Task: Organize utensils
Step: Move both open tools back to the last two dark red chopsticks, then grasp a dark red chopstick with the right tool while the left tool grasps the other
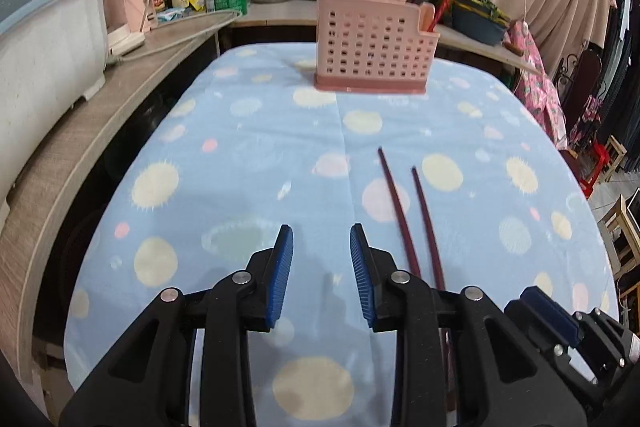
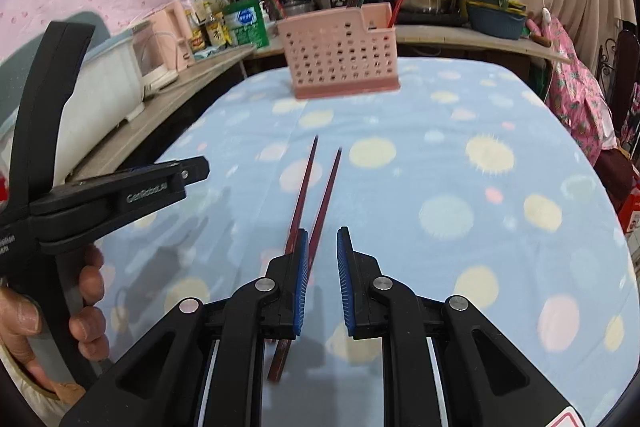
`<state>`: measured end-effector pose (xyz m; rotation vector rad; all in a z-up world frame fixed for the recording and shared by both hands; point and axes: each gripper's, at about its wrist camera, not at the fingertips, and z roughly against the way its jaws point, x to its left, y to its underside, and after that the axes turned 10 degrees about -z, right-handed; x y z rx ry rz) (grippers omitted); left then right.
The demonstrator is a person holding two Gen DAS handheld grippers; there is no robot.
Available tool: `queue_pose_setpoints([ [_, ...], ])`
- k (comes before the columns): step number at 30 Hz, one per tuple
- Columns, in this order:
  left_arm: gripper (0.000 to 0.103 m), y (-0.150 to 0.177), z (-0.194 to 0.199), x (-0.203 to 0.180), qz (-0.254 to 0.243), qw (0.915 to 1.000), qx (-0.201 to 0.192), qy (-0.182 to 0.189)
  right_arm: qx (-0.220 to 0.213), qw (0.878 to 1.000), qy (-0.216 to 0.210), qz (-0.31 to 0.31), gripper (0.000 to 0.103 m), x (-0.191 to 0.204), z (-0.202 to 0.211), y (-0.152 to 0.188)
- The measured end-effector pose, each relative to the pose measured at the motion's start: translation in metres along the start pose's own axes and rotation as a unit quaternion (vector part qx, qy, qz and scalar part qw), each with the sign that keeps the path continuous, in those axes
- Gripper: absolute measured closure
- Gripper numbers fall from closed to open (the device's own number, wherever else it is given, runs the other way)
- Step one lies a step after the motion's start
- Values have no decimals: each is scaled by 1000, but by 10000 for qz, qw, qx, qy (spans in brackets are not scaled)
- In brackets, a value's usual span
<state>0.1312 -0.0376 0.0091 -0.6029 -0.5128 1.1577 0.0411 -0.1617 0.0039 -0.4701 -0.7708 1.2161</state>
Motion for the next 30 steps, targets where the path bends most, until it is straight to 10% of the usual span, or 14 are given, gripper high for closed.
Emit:
queue_pose_setpoints([
  [30,70,53,0,-7,-3,9987,471,172,519,9986,46,85,95,10,-8,63],
])
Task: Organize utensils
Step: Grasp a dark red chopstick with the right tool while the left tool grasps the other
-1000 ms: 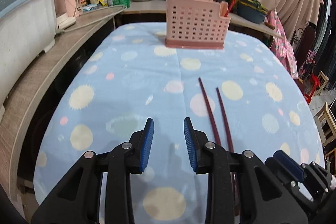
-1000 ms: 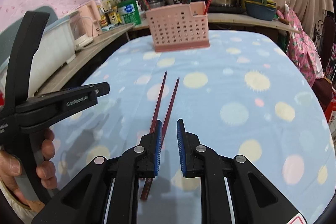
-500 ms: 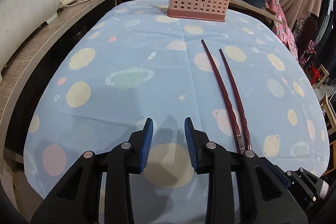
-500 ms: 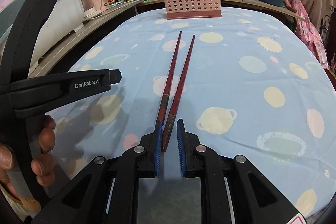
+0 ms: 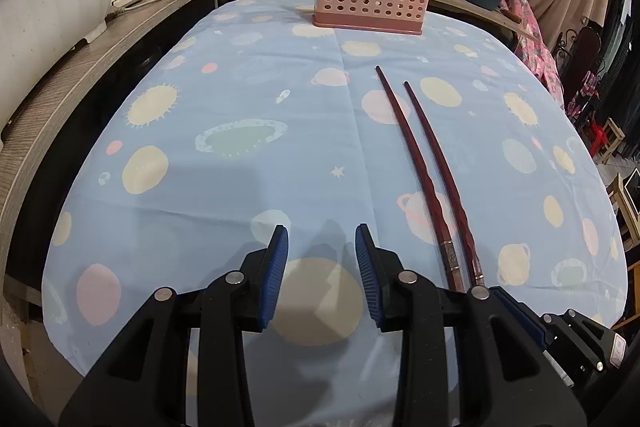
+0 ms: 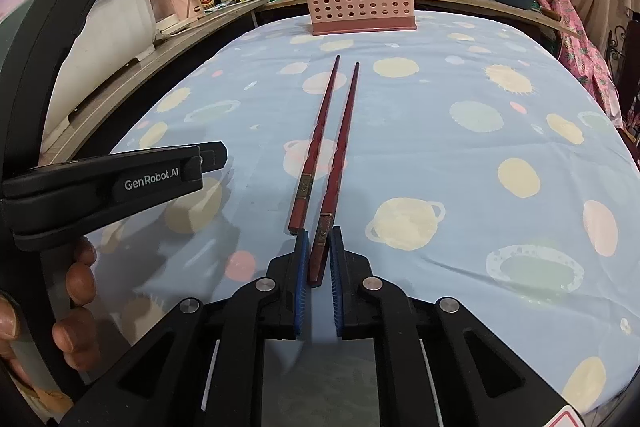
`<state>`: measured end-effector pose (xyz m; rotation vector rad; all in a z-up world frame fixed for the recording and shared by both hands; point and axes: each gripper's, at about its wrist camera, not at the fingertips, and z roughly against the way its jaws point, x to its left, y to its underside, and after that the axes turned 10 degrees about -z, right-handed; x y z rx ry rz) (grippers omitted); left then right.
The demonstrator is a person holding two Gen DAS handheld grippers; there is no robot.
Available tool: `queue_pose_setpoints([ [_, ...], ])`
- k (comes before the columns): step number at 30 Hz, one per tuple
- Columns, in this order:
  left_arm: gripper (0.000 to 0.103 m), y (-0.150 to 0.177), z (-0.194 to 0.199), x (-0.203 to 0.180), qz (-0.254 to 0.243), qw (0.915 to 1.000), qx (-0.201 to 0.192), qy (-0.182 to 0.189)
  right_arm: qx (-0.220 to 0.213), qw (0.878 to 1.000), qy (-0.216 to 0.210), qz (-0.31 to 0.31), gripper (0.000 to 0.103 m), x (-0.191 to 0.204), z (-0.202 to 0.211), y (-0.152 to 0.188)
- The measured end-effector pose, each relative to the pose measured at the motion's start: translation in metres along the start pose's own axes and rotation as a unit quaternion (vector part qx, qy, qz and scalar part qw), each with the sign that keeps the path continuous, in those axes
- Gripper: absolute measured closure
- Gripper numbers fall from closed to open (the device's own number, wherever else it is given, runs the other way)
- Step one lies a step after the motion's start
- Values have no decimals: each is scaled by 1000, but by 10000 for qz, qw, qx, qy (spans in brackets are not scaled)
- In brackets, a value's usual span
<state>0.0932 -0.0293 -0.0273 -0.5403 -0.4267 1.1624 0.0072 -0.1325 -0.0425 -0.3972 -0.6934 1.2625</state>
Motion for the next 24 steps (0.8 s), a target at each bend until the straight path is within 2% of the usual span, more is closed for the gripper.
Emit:
queue_pose_setpoints([
  [7,68,1,-1,-3,-20,10000,32,2,-53,9999,45,-96,96,-8,3,-1],
  [9,65,1,-1,-3,-15,10000,47,6,-81,9998,78,-163,96,-13,4,-2],
  [11,58,1,-2,-4,-12,10000,51,-12,-113,9996,128,-224,96,-19,5,-3],
  [18,46,0,-1,-10,-48,10000,46,-4,-197,9984,254,-464,96,-38,9,-6],
  [20,39,-1,-1,-13,-51,10000,55,37,-215,9981,279,-502,96,-41,9,-7],
  [24,34,-2,-1,-22,-90,9999,68,117,-245,9976,306,-565,96,-48,10,-8],
])
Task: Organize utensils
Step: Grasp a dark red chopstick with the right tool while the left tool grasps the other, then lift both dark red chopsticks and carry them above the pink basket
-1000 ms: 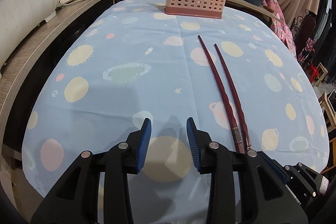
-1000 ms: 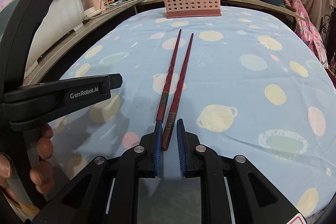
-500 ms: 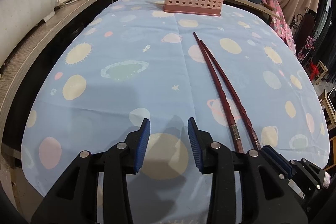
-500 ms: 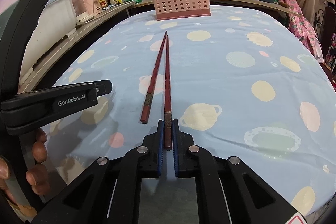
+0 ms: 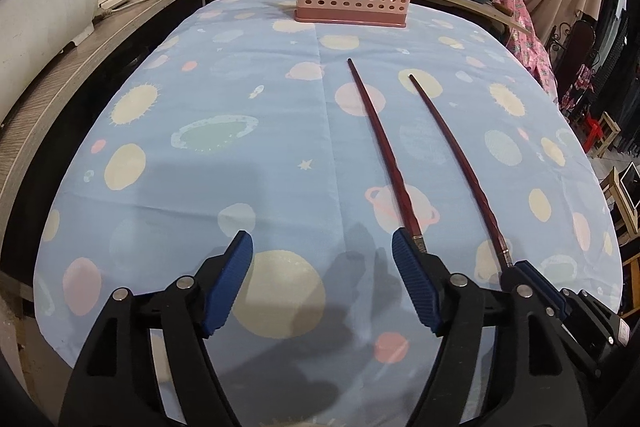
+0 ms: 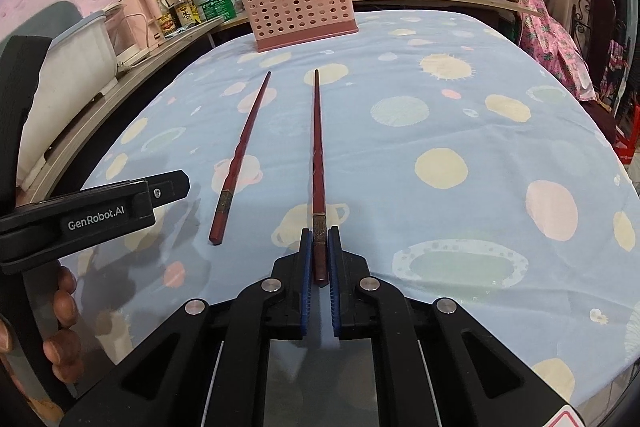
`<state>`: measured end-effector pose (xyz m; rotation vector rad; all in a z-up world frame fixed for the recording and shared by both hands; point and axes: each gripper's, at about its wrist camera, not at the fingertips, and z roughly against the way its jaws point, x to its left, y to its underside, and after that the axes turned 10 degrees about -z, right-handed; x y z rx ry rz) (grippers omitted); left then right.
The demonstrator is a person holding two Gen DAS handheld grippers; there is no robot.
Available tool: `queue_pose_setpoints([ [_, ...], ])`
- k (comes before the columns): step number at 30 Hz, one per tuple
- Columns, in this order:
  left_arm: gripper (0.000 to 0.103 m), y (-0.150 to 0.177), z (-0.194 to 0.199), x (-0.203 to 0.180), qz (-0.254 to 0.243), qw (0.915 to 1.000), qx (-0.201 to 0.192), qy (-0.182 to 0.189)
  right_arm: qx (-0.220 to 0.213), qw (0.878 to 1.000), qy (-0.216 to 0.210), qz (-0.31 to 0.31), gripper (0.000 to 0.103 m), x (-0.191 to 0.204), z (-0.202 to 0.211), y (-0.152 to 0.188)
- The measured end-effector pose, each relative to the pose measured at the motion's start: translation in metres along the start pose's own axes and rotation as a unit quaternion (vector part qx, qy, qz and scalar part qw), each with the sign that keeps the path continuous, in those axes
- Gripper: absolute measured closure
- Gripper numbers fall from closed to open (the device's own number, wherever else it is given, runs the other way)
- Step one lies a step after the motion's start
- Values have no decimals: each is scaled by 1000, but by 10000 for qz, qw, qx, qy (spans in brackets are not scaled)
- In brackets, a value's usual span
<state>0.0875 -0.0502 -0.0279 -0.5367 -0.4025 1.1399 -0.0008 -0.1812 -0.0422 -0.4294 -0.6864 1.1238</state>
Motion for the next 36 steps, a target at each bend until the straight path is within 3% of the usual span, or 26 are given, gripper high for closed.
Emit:
queue_pose_setpoints([
  [4,27,0,-2,-9,-54,10000,39,72,-16,10000,-1,-63,96,-5,1,-1],
  [10,26,0,-4,-24,-181,9996,63,198,-23,10000,-33,-81,96,-7,1,-1],
  [21,32,1,-18,-37,-368,9992,174,25,-61,9998,-106,-145,96,-9,1,0],
  [24,44,0,-17,-36,-401,9991,151,-19,-75,9998,-114,-156,96,-9,0,0],
  [33,92,0,-13,-31,-331,9993,140,122,-80,9998,-124,-164,96,-10,0,1],
  [36,96,0,-13,-29,-285,9992,172,207,-72,9997,-122,-178,96,-10,0,0],
])
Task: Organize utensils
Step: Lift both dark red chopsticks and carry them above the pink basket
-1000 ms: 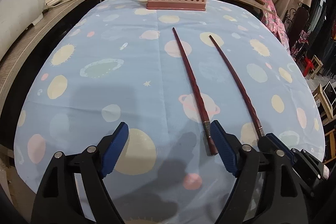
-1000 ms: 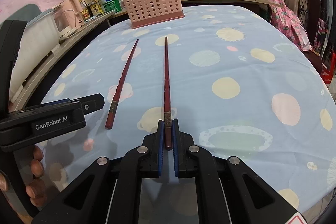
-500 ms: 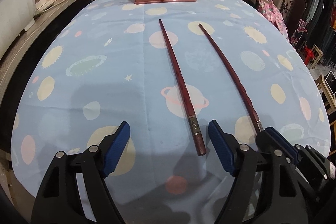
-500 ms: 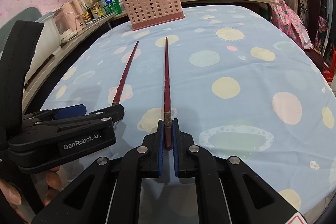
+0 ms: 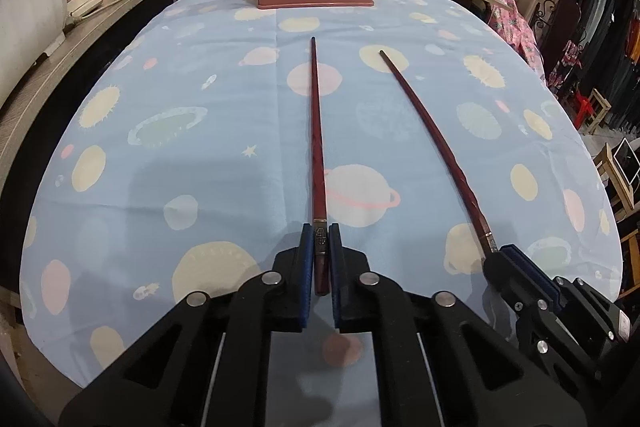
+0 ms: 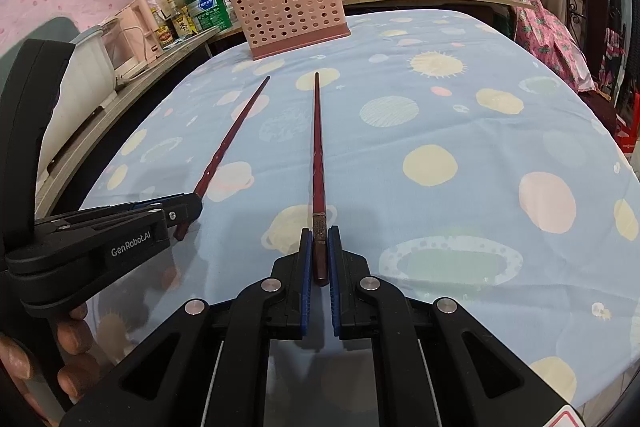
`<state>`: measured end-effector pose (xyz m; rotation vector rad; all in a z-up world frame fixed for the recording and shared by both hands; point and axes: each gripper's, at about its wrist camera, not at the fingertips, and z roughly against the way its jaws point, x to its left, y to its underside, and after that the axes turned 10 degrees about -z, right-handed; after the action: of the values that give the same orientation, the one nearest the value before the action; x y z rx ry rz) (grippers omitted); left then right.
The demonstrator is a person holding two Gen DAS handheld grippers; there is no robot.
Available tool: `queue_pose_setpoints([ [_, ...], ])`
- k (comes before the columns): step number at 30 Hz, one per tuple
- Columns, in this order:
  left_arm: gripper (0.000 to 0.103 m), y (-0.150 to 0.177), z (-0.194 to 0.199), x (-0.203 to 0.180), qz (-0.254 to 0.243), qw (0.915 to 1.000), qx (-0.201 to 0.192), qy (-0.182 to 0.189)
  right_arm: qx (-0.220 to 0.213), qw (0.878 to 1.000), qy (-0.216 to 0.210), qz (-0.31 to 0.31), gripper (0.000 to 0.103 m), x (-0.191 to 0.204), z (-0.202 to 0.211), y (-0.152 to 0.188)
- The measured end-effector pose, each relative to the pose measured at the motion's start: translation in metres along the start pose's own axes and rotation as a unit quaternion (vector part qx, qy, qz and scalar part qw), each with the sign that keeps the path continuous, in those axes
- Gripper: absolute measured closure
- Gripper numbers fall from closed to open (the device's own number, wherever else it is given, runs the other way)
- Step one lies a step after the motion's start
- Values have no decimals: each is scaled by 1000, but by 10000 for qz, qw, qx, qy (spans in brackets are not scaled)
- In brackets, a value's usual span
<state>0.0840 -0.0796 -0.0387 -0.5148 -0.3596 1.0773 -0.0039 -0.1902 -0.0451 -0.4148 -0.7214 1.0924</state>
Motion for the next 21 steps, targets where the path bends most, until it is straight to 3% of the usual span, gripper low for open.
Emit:
queue_pose_setpoints([
  [14,96,-2,23,13,205,9997,-43,106,-227,9997,-14,-104,96,4,22,-10],
  [21,96,-16,54,27,362,9984,-367,237,-562,9981,-186,-150,96,12,49,-35],
])
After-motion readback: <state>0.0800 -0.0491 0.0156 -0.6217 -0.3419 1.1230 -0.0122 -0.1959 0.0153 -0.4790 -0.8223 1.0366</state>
